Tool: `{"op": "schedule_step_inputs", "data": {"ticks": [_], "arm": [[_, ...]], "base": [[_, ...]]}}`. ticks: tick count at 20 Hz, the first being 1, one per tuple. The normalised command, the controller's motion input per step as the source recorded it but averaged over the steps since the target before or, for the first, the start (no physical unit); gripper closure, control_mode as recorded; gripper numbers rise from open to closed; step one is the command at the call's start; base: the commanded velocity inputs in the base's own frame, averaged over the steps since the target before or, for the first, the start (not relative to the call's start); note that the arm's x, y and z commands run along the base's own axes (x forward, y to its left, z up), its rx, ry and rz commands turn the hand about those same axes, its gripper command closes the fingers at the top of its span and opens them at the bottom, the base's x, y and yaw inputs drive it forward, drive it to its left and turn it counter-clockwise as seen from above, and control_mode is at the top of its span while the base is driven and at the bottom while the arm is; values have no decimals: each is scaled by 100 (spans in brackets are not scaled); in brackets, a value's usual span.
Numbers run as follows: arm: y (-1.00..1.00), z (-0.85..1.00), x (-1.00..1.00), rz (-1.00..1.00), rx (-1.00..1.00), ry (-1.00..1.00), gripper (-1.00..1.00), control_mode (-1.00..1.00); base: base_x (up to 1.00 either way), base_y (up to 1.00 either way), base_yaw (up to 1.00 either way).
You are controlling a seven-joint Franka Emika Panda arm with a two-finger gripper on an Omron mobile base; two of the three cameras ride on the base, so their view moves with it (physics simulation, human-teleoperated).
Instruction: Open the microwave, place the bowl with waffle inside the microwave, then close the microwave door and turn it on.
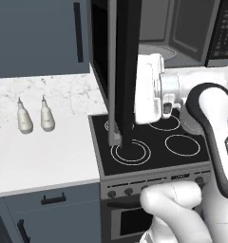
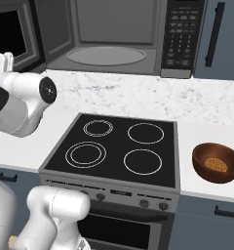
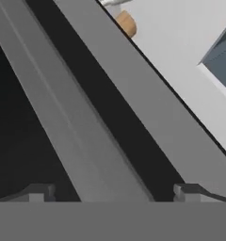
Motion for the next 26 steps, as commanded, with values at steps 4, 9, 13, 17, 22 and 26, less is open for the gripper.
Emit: {"op": "schedule_step_inputs", "data": {"ticks": [4, 9, 13, 17, 22, 26], "arm": [[-49, 8, -10, -14, -11, 6, -100, -100], [-99, 0, -17, -23, -22, 0, -100, -100], [-94, -5, -8, -26, -30, 0, -100, -100], [-81, -6, 0, -1, -37, -4, -100, -100], [-71, -20, 5, 0, -44, 0, -100, -100], [-84, -30, 17, 4, -39, 0, -100, -100]], "base": [[0, 0, 0], [0, 0, 0], [0, 0, 0], [0, 0, 0], [0, 0, 0], [0, 0, 0]]}}
